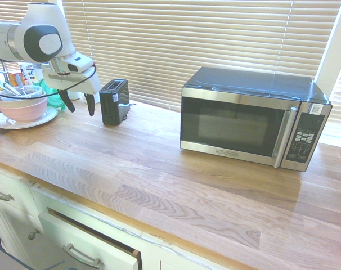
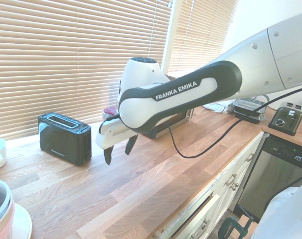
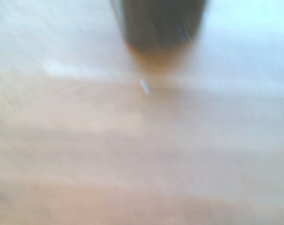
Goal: Press the toaster
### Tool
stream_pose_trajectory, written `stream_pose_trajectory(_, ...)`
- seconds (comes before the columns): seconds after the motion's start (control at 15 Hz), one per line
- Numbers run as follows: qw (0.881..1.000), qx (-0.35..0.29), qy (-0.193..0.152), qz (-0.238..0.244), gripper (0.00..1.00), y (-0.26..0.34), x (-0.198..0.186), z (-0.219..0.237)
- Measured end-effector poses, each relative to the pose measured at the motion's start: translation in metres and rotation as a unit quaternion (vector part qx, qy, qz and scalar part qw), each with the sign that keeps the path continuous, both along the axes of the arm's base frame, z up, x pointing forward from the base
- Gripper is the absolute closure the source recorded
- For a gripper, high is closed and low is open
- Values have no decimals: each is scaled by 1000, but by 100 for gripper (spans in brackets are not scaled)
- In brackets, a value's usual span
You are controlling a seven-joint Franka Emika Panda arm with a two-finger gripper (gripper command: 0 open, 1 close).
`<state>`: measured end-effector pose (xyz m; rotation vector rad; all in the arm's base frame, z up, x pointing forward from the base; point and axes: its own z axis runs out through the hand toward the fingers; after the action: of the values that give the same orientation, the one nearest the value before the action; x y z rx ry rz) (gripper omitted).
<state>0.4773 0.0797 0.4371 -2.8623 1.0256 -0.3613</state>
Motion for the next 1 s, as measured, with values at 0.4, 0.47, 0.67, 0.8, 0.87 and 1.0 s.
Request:
stream_pose_trajectory(0.4, 999, -6, -46, 22, 0, 40, 49, 15)
stream_pose_trajectory(0.47, 998, -10, -56, 22, 0, 44, 57, 21)
stream_pose_trajectory(0.67, 996, -29, -86, 19, 0, 57, 72, 40)
stream_pose_trajectory(0.8, 993, -41, -106, 14, 0, 60, 78, 53)
stream_pose_trajectory(0.87, 992, -48, -115, 9, 0, 58, 81, 58)
stream_pose_trajectory(1.0, 992, -51, -119, 0, 0, 52, 87, 60)
